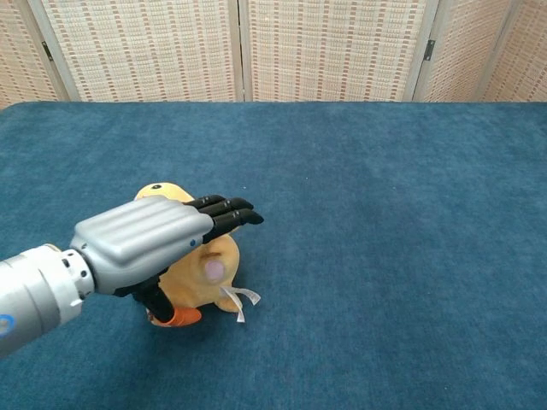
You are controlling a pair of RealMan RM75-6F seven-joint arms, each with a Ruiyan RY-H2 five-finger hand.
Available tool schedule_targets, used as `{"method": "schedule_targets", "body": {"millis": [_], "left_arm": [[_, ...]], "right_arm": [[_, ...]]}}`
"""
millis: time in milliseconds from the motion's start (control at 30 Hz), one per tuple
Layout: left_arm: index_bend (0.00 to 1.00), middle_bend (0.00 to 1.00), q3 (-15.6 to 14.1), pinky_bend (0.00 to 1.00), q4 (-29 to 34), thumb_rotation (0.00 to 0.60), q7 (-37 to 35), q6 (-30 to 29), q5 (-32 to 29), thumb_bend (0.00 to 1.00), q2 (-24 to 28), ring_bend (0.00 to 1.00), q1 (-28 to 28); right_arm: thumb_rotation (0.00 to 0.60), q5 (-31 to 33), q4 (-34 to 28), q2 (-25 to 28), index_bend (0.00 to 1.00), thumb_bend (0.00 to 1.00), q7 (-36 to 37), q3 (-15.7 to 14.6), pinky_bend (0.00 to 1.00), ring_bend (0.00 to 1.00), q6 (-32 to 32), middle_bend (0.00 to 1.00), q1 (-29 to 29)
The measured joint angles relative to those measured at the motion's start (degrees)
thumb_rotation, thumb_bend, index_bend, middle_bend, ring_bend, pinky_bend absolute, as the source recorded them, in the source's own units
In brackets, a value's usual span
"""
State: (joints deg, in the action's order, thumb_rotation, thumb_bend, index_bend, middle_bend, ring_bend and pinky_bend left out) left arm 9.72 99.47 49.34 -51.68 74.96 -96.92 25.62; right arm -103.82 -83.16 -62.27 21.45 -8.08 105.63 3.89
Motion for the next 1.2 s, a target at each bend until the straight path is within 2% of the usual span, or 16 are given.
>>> {"method": "schedule_targets", "body": {"millis": [100, 167, 200, 233, 333, 467, 600, 700, 833, 1033, 1200], "left_arm": [[0.1, 0.1, 0.34, 0.46, -2.79, 0.6, 0.58, 0.0, -2.85, 0.24, -1.19, 0.12, 1.94], [0.36, 0.41, 0.29, 0.73, -3.95, 0.6, 0.03, -0.99, -2.67, 0.34, -1.72, 0.4, 2.36], [0.46, 0.53, 0.18, 0.81, -4.35, 0.6, -0.45, -1.73, -2.06, 0.39, -2.0, 0.49, 2.37], [0.6, 0.69, -0.04, 0.91, -5.1, 0.6, -1.24, -3.04, -0.82, 0.48, -2.45, 0.61, 2.32], [0.74, 0.85, -1.16, 0.99, -7.38, 0.6, -4.0, -7.49, 3.89, 0.61, -3.57, 0.72, 1.91], [0.77, 0.9, -3.76, 1.0, -9.88, 0.6, -7.22, -14.4, 11.4, 0.67, -4.14, 0.77, 0.87], [0.77, 0.91, -6.95, 1.0, -10.81, 0.6, -10.16, -21.34, 18.32, 0.68, -3.14, 0.78, -0.74], [0.77, 0.91, -9.05, 1.0, -10.66, 0.6, -11.7, -26.68, 23.3, 0.68, -0.81, 0.78, -2.3], [0.77, 0.91, -11.67, 1.0, -9.58, 0.6, -12.7, -34.07, 28.96, 0.69, 5.1, 0.78, -5.11], [0.77, 0.91, -14.67, 1.0, -11.44, 0.6, -17.63, -43.36, 32.06, 0.69, 14.3, 0.78, -10.07], [0.77, 0.91, -15.87, 1.0, -18.03, 0.6, -26.1, -45.57, 31.2, 0.68, 16.11, 0.78, -12.72]], "right_arm": [[0.6, -0.68, -0.04, 0.13, 0.0, 0.09, 0.15, 0.07, 0.0, 0.0, -0.09, 0.0, -0.29], [0.6, -0.96, -0.12, 0.1, 0.0, 0.09, -0.12, 0.22, 0.0, 0.0, -0.17, 0.0, -0.47], [0.6, -1.09, -0.16, 0.08, 0.0, 0.09, -0.24, 0.28, 0.0, 0.0, -0.29, 0.0, -0.52], [0.6, -1.23, -0.21, 0.08, 0.0, 0.09, -0.34, 0.3, 0.0, 0.0, -0.53, 0.0, -0.53], [0.6, -1.56, -0.45, 0.21, 0.0, 0.09, -0.57, 0.29, 0.0, 0.0, -1.45, 0.0, -0.5], [0.6, -2.54, -0.69, 0.43, 0.0, 0.09, -0.99, 0.13, 0.0, 0.0, -2.19, 0.0, -0.49], [0.6, -3.45, -0.77, 0.47, 0.0, 0.09, -1.6, -0.05, 0.0, 0.0, -2.46, 0.0, -0.72], [0.6, -3.95, -0.79, 0.32, 0.0, 0.09, -2.4, -0.13, 0.0, 0.0, -2.62, 0.0, -0.94], [0.6, -4.62, -0.89, -0.14, 0.0, 0.09, -4.01, -0.12, 0.0, 0.0, -2.79, 0.0, -1.27], [0.6, -5.15, -1.57, -0.99, 0.0, 0.09, -7.22, 0.08, 0.0, 0.0, -3.37, 0.0, -1.75], [0.6, -5.26, -2.5, -2.18, 0.0, 0.09, -10.11, 0.32, 0.0, 0.0, -4.31, 0.0, -2.11]]}}
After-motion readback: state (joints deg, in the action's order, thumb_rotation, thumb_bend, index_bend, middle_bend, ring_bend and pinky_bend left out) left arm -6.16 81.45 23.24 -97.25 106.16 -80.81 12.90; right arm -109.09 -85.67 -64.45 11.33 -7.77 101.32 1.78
